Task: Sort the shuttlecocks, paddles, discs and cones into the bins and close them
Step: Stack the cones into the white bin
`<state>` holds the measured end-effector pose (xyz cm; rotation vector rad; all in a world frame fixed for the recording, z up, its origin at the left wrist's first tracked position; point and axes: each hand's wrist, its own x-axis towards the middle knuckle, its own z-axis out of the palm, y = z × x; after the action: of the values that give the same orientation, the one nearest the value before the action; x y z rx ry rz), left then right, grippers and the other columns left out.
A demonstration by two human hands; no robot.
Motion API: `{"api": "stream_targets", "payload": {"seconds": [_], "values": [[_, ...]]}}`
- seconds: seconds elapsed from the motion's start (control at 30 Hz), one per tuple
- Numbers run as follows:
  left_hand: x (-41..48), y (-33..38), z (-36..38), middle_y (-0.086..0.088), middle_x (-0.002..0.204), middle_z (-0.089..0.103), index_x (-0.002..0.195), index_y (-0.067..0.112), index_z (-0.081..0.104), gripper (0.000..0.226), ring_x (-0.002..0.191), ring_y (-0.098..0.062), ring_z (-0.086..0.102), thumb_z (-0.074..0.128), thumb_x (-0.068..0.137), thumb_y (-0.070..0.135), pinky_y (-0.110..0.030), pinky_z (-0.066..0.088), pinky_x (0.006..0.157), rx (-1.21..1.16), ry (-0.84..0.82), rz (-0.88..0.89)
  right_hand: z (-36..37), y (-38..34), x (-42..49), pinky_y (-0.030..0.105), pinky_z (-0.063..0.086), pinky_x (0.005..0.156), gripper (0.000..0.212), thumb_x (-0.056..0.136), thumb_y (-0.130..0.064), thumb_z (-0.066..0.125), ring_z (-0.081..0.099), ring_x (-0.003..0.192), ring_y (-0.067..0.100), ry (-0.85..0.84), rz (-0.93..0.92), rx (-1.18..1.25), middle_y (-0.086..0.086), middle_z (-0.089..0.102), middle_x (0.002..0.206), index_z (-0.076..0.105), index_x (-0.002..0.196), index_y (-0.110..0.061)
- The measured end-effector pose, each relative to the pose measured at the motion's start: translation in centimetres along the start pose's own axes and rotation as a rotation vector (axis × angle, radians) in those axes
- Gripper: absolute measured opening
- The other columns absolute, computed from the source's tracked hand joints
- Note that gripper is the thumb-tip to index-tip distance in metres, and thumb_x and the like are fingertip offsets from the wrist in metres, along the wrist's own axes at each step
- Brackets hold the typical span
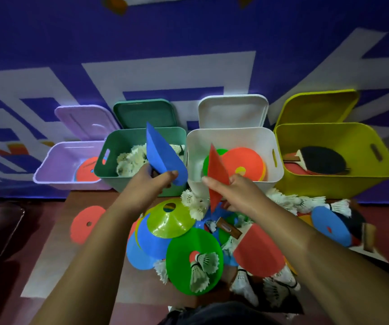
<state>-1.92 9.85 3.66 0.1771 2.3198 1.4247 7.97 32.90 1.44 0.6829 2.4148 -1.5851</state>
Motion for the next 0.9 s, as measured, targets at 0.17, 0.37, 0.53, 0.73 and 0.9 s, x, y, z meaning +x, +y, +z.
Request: {"api": "stream_targets", "payload": {"seconds": [0.17, 0.37, 0.53, 0.73, 0.9], "values": [[2.3, 3.0, 4.1, 0.002, 0.107, 0.079, 0.125, 0.017, 0.063, 0.042, 0.095, -0.017, 0.076, 0.074, 0.09, 0.037, -0.039, 0.056, 0.089, -0.098, -0.162, -0.014, -3.6, 2.7, -1.2, 0.05, 0.065, 0.083, 0.063, 0.08, -0.084, 0.064, 0.079, 0.074, 0.021, 0.067, 0.03, 0.131, -0.001, 0.081, 0.084, 0.078, 0.096, -0.025], [5.6, 4.4, 9.1, -0.019, 0.122, 0.072, 0.119, 0.007, 0.06, 0.023, 0.092, -0.03, 0.079, 0.063, 0.098, 0.016, -0.049, 0.06, 0.09, -0.149, -0.142, -0.154, -7.0, 5.0, -2.2, 0.053, 0.062, 0.092, 0.048, 0.082, -0.072, 0.065, 0.079, 0.08, 0.022, 0.202, 0.067, 0.289, -0.004, 0.08, 0.094, 0.077, 0.102, -0.03], [5.8, 3.9, 10.7, -0.018, 0.116, 0.074, 0.11, 0.003, 0.067, 0.018, 0.091, -0.031, 0.078, 0.06, 0.098, 0.015, -0.052, 0.06, 0.089, -0.093, -0.165, -0.214, -8.8, 6.1, -2.8, 0.052, 0.061, 0.096, 0.04, 0.09, -0.063, 0.062, 0.078, 0.095, 0.02, 0.24, 0.093, 0.359, -0.006, 0.08, 0.102, 0.076, 0.108, -0.03], [5.2, 1.5, 9.8, -0.013, 0.11, 0.077, 0.107, 0.01, 0.069, 0.013, 0.096, -0.033, 0.078, 0.058, 0.102, 0.016, -0.048, 0.061, 0.085, -0.083, -0.138, -0.237, -9.2, 5.6, -1.4, 0.048, 0.062, 0.096, 0.04, 0.091, -0.059, 0.067, 0.079, 0.091, 0.024, 0.231, 0.133, 0.46, 0.008, 0.075, 0.109, 0.072, 0.11, -0.023], [4.5, -0.6, 8.1, -0.011, 0.104, 0.078, 0.107, 0.01, 0.068, 0.013, 0.08, -0.025, 0.075, 0.056, 0.104, 0.015, -0.044, 0.059, 0.077, -0.109, -0.1, -0.245, -8.7, 3.9, 1.9, 0.052, 0.064, 0.086, 0.055, 0.088, -0.066, 0.059, 0.076, 0.083, 0.029, 0.206, 0.311, 0.524, 0.005, 0.07, 0.116, 0.067, 0.12, -0.022]]}}
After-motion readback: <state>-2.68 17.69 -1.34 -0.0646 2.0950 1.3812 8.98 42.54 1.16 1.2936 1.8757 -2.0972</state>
